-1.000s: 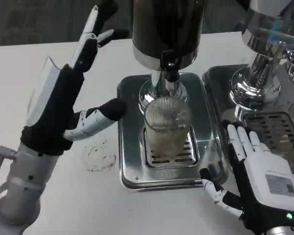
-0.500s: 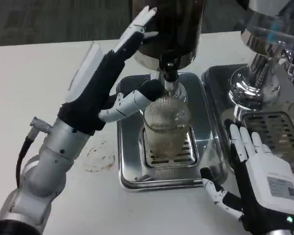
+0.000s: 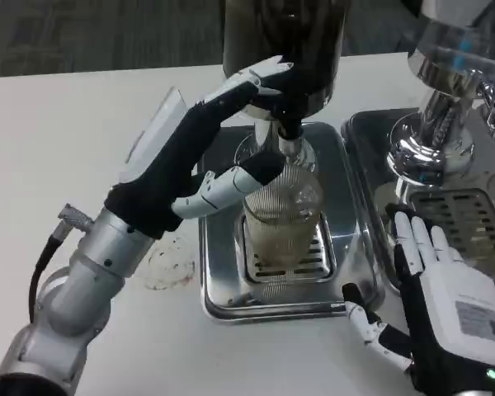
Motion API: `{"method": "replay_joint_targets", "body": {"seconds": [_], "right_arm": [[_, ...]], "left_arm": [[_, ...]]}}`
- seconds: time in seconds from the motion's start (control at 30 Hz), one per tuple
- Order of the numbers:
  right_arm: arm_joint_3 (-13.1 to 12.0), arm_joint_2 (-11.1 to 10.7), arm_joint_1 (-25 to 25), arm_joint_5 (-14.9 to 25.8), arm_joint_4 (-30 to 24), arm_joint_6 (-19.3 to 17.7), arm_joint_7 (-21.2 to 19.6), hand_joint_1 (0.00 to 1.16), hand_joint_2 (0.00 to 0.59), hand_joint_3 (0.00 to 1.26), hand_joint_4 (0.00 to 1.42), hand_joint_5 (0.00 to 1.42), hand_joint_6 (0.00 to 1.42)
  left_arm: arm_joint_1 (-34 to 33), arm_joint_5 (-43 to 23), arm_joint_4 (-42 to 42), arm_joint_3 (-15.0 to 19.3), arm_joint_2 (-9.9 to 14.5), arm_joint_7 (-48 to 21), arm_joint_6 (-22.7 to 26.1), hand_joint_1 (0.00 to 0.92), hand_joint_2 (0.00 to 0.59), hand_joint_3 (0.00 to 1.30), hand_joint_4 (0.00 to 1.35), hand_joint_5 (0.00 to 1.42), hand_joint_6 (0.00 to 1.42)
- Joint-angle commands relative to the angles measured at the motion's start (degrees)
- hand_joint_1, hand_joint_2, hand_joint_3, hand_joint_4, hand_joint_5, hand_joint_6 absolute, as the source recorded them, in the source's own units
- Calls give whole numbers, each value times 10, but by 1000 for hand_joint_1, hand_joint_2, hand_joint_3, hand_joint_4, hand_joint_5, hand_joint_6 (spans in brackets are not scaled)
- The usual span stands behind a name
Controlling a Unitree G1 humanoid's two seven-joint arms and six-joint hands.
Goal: Grasp the cup under the faucet to collect the drink, then remove the cup.
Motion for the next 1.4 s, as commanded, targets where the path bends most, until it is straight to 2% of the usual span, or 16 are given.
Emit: {"method": "replay_joint_targets", "body": {"seconds": [0.03,0.47,0.67,0.93,1.13,1.33,1.4], "right_arm": [[-4,-3,0,6,-3,-3,-1,409,390,0,0,0,81],[-2,-2,-3,12,3,-5,-3,409,390,0,0,0,82],[-3,-4,-7,17,6,-7,-2,409,390,0,0,0,82],[-5,-5,-12,31,9,-12,1,409,390,0,0,0,82],[-18,-7,-18,76,17,-43,2,416,352,0,0,0,105],[-42,-9,-38,171,37,-104,30,436,309,0,0,0,127],[-48,-10,-48,205,46,-123,51,447,290,0,0,0,129]], "left_arm": [[13,14,-17,-5,5,-15,-27,0,141,360,249,492,419],[27,106,-44,5,32,24,-46,0,142,425,327,544,464],[41,211,-74,11,53,88,-59,0,142,427,314,532,467],[44,249,-72,-1,61,139,-56,0,142,431,313,531,464],[41,264,-67,-9,70,159,-48,0,142,434,313,531,465],[38,275,-63,-14,79,173,-46,0,152,435,313,531,467],[38,271,-60,-16,80,173,-46,0,154,435,313,531,468]]}}
